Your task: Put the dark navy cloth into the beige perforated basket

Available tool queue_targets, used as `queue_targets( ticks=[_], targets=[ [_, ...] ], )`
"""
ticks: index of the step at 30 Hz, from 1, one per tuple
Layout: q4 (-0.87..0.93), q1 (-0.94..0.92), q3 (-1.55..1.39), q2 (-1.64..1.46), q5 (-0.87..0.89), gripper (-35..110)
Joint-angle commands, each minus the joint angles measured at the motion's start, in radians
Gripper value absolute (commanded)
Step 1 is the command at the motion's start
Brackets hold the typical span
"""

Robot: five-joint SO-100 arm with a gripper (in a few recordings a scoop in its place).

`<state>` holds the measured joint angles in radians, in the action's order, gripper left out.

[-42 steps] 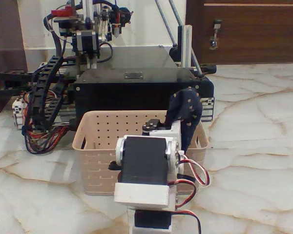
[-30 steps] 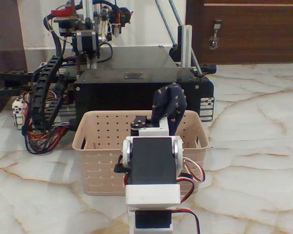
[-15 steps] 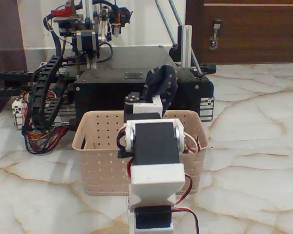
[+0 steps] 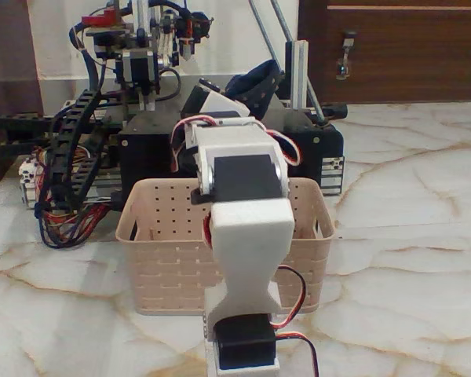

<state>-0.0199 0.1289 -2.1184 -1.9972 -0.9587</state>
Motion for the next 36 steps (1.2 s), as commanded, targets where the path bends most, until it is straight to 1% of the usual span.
queue_targets(
  ticks=[1,3,5,6,7,9,12,16,18,23,29,31,33,35,36],
  targets=[
    [0.074,-0.012,0.117,0.025,0.061,0],
    [0.150,-0.008,0.232,0.077,0.158,0],
    [0.276,-0.014,0.399,0.164,0.218,0],
    [0.374,-0.028,0.459,0.202,0.238,0],
    [0.448,-0.043,0.459,0.222,0.249,0],
    [0.535,-0.054,0.483,0.241,0.290,0],
    [0.775,-0.057,0.683,0.357,0.356,0],
    [0.936,-0.067,0.816,0.477,0.377,0],
    [0.982,-0.066,0.864,0.517,0.400,0],
    [1.017,-0.067,0.946,0.617,0.457,0],
    [1.011,-0.067,0.976,0.652,0.469,0],
    [0.992,-0.069,0.977,0.658,0.479,4],
    [0.982,-0.080,0.977,0.650,0.537,7],
    [0.979,-0.081,0.980,0.643,0.534,7],
    [1.015,-0.086,0.976,0.644,0.515,7]
  ],
)
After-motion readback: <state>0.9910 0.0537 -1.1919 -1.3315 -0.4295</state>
